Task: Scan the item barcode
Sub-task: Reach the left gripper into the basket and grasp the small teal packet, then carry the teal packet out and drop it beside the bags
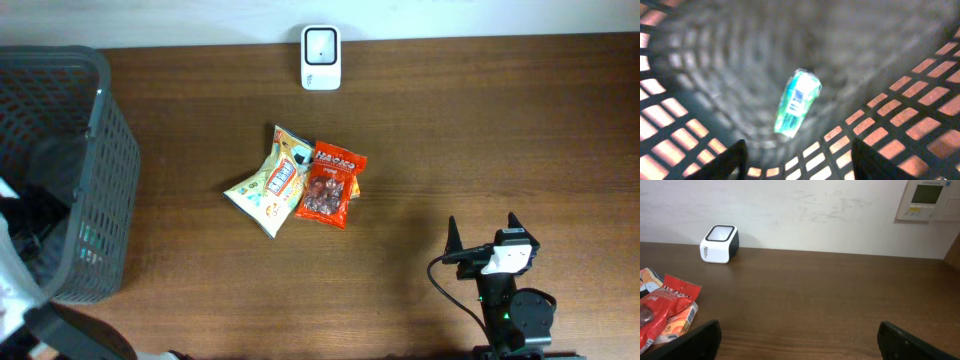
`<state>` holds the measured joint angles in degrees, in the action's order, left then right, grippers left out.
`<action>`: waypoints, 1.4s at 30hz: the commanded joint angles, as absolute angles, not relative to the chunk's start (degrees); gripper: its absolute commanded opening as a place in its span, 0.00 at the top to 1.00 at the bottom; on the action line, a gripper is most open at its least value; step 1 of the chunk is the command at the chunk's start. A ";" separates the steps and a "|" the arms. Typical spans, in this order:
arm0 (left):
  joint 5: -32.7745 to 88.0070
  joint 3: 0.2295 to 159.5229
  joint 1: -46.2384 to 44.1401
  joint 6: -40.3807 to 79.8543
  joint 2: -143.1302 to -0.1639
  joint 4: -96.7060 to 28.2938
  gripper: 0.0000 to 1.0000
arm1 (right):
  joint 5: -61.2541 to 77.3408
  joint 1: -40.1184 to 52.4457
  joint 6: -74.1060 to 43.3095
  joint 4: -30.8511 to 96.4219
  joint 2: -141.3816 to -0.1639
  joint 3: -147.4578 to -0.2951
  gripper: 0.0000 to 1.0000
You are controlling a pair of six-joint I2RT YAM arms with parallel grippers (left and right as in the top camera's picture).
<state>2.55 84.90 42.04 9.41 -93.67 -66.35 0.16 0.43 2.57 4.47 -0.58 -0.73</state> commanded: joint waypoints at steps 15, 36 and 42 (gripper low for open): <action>-5.02 82.94 36.71 8.27 -106.15 -63.72 0.21 | -0.30 0.73 2.37 4.67 -0.36 -0.32 0.01; 0.56 94.24 36.91 8.32 -103.98 -69.25 1.00 | -0.30 0.73 2.37 4.67 -0.36 -0.32 0.01; 12.51 121.08 34.09 8.29 -96.82 -80.93 1.00 | -0.30 0.73 2.37 4.67 -0.36 -0.32 0.01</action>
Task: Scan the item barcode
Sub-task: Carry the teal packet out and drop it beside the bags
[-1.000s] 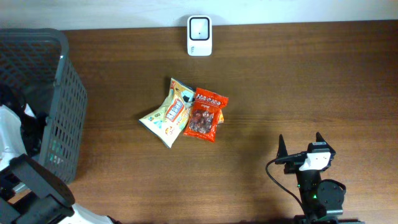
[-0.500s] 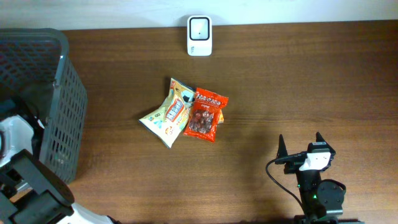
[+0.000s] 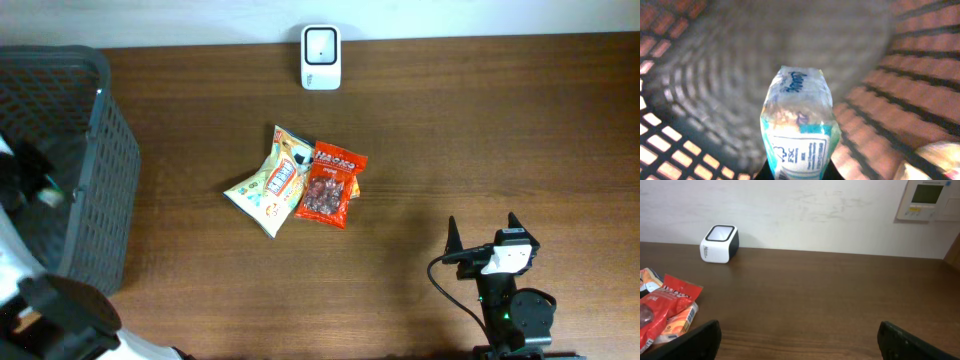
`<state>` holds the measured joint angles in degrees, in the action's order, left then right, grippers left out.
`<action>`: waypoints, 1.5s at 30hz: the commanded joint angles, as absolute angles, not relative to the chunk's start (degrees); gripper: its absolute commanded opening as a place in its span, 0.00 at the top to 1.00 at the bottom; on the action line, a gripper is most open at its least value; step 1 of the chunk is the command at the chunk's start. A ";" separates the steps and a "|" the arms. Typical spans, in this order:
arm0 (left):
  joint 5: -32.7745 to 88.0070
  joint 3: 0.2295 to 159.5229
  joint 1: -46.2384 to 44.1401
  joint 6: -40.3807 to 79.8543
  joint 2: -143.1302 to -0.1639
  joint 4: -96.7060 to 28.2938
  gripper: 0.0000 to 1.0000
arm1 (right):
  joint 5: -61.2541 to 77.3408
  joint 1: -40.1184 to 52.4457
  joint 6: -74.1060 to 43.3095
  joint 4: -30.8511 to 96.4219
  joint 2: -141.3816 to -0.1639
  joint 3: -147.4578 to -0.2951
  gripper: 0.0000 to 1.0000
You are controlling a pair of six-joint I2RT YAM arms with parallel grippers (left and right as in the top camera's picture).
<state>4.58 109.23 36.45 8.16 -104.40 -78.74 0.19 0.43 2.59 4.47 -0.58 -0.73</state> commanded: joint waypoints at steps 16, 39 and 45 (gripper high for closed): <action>12.71 124.33 -2.74 10.39 -82.59 -87.05 1.00 | -0.30 0.73 2.37 4.67 -0.36 -0.34 0.01; -5.63 88.31 -28.23 22.70 -110.80 -51.00 0.60 | -0.30 0.75 2.37 4.67 -0.36 -0.32 0.01; -3.81 92.38 -28.23 22.68 -109.82 -52.93 0.30 | -0.30 0.75 2.37 4.67 -0.36 -0.32 0.01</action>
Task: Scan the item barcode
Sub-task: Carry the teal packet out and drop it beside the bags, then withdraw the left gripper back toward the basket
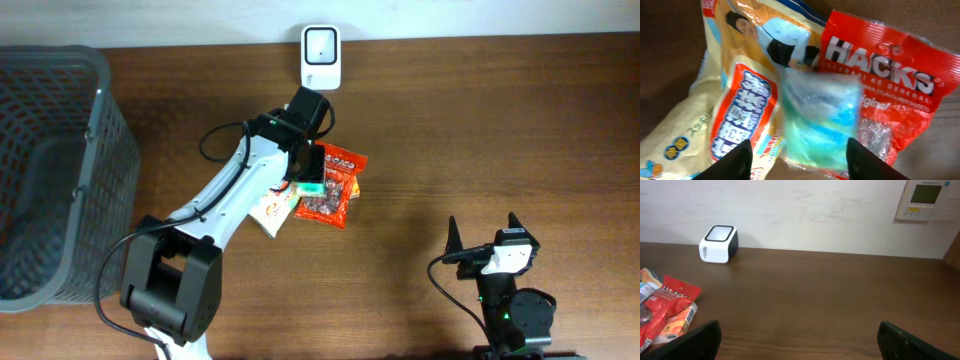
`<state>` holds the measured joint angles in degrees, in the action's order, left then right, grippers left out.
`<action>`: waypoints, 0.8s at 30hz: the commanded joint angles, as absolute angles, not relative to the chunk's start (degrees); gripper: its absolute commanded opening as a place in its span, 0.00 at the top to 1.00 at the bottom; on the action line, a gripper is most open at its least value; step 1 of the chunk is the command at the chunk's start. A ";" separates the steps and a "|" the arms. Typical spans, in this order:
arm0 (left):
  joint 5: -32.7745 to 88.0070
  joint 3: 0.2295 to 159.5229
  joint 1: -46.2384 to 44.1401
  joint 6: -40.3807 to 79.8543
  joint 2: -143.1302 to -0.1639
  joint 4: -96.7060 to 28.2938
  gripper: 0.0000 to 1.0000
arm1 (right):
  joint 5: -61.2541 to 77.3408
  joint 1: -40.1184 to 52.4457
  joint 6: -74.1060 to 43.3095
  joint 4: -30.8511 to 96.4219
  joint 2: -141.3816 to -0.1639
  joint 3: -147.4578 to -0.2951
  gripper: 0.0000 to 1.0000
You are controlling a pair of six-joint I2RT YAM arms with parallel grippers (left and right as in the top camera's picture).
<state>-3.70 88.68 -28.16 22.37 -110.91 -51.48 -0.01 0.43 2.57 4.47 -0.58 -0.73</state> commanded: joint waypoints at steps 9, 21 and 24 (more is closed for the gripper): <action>-2.81 115.39 -27.05 22.70 -100.84 -65.69 0.18 | -0.30 0.75 2.37 4.67 -0.36 -0.32 0.01; -7.46 119.77 -19.86 22.76 -81.21 -81.25 0.01 | -0.30 0.73 2.37 4.67 -0.36 -0.32 0.01; -7.40 119.77 -16.29 27.53 -77.67 -85.14 0.01 | -0.30 0.75 2.37 4.67 -0.36 -0.32 0.01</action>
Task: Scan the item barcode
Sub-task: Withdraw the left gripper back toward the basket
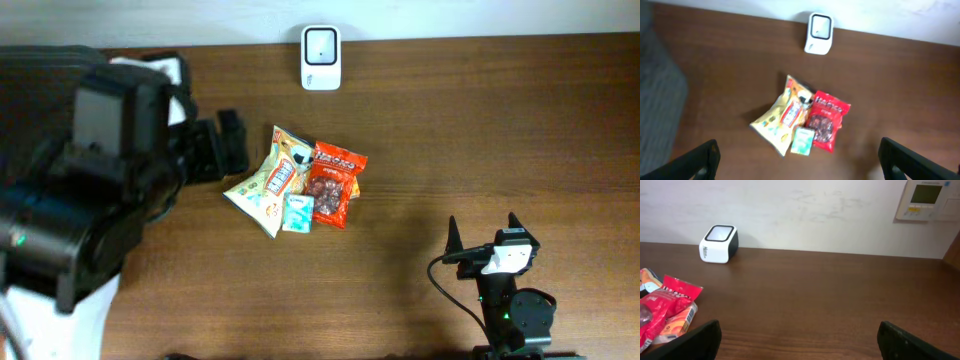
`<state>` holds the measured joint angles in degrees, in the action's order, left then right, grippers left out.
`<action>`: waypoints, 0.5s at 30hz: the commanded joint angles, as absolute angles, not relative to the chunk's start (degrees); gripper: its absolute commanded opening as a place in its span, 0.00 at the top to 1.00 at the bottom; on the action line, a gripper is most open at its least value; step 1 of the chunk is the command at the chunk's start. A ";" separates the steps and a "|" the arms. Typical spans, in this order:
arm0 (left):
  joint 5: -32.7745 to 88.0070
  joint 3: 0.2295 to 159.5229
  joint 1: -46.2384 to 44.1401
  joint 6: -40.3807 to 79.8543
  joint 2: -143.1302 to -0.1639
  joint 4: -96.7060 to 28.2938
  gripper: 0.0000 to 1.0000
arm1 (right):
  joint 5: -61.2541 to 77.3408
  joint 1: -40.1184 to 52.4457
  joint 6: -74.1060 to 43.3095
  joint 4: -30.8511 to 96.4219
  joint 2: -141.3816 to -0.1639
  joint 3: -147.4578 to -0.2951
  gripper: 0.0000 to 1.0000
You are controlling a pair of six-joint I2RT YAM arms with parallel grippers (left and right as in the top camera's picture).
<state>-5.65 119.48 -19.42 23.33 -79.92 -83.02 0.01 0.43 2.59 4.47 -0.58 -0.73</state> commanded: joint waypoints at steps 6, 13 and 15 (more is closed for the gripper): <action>-7.31 119.74 -5.48 30.65 -72.60 -86.24 0.01 | -0.30 0.73 2.37 4.67 -0.36 -0.32 0.01; -7.11 118.93 -2.55 30.65 -72.88 -86.65 0.01 | -0.30 0.73 2.37 4.67 -0.36 -0.32 0.01; -6.98 118.91 -2.31 30.72 -74.13 -86.19 0.01 | -0.32 0.73 2.39 4.67 -0.36 -0.32 0.01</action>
